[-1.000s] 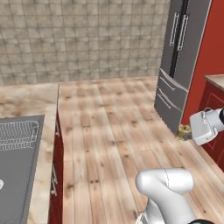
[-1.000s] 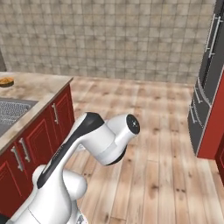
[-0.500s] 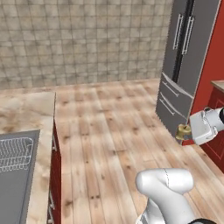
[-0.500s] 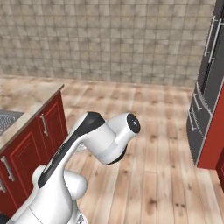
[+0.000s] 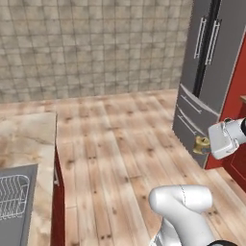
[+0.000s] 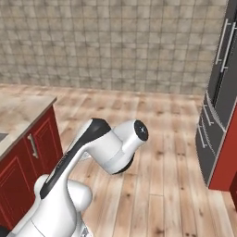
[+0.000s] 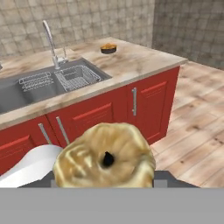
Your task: Pick the candle and candle from the dining table and place them in the open cabinet. Close the cabinet after placing the objects.
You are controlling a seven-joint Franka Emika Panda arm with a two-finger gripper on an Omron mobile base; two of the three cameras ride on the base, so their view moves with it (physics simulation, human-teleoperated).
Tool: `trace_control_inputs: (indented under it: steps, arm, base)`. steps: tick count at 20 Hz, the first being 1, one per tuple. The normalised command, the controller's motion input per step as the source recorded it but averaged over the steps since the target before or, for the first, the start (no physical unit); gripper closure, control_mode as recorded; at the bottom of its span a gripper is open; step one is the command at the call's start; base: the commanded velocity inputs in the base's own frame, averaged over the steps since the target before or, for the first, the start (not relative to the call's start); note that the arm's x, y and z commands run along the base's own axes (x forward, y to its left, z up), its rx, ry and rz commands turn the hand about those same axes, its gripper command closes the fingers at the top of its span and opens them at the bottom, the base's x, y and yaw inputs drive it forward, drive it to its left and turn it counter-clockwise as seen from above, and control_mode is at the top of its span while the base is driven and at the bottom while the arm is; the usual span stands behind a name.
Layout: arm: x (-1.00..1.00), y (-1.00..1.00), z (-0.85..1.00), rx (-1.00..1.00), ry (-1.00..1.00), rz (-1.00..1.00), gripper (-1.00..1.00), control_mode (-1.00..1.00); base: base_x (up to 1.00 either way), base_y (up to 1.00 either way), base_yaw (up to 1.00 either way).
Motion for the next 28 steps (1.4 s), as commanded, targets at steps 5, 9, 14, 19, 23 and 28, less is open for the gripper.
trace_control_inputs:
  steps: [5,9,14,19,23,28]
  arm:
    - [0.00,0.00,0.00,0.00,0.00,0.00,1.00,1.00]
    - [0.00,0.00,0.00,0.00,0.00,0.00,1.00,1.00]
    - [0.00,0.00,0.00,0.00,0.00,0.00,1.00,1.00]
    - [0.00,0.00,0.00,0.00,0.00,0.00,1.00,1.00]
    - [0.00,0.00,0.00,0.00,0.00,0.00,1.00,1.00]
    - [0.00,0.00,0.00,0.00,0.00,0.00,1.00,1.00]
  base:
    - [0.57,0.01,-0.21]
    - [0.42,0.07,-0.50]
    - [0.34,0.12,-0.63]
    - [0.36,0.15,-0.61]
    - [0.40,0.16,-0.58]
    - [0.42,0.17,-0.54]
